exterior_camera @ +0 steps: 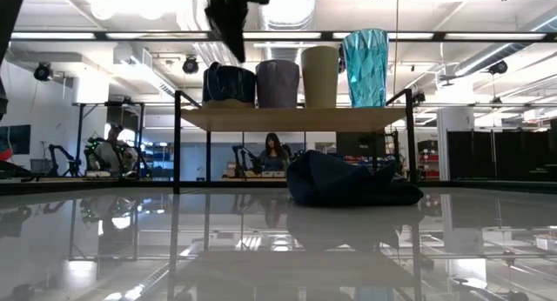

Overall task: Stack small to large cups/mugs on shelf
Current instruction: Put the dark blue mug on the shelf

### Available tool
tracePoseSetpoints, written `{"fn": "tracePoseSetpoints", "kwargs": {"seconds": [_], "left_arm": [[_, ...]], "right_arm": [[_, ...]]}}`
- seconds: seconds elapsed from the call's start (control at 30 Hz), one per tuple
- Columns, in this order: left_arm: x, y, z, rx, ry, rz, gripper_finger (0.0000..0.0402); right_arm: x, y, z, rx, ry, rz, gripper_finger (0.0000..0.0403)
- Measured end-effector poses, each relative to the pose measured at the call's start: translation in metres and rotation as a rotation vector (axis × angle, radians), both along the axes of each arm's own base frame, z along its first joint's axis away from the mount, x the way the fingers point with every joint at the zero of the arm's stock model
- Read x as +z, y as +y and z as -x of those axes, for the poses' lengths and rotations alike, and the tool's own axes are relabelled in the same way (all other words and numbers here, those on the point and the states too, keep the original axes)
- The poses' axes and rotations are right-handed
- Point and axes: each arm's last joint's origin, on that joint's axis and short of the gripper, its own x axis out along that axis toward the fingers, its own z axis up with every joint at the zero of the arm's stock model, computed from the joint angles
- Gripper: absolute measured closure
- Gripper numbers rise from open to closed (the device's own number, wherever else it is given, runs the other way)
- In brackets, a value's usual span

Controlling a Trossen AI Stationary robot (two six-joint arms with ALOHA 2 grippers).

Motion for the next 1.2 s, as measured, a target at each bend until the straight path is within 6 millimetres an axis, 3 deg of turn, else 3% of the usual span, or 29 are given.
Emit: {"fn": "tracePoseSetpoints", "kwargs": {"seconds": [0.17, 0.3, 0.57, 0.77, 0.93, 1.2], "left_arm": [[0.019, -0.006, 0.001, -0.005, -0.081, -0.007, 0.0337], [0.029, -0.014, 0.014, 0.022, -0.113, 0.016, 0.0337], [0.032, -0.021, 0.039, 0.04, -0.115, 0.031, 0.0337], [0.025, -0.014, 0.02, 0.024, -0.202, 0.008, 0.0337], [0.005, -0.009, 0.002, 0.008, -0.126, 0.0, 0.0337], [0.0, -0.002, -0.004, 0.01, -0.085, -0.094, 0.0337]], "right_arm": [[-0.004, 0.0, 0.0, 0.0, 0.01, 0.006, 0.0394], [-0.008, 0.001, 0.001, -0.015, 0.013, -0.003, 0.0394], [-0.009, 0.002, 0.002, -0.01, 0.018, 0.001, 0.0394], [-0.009, 0.001, 0.001, -0.001, 0.023, 0.011, 0.0394], [-0.009, 0.002, 0.001, -0.004, 0.018, 0.005, 0.0394], [-0.008, 0.006, 0.001, 0.002, -0.01, -0.016, 0.0394]]}}
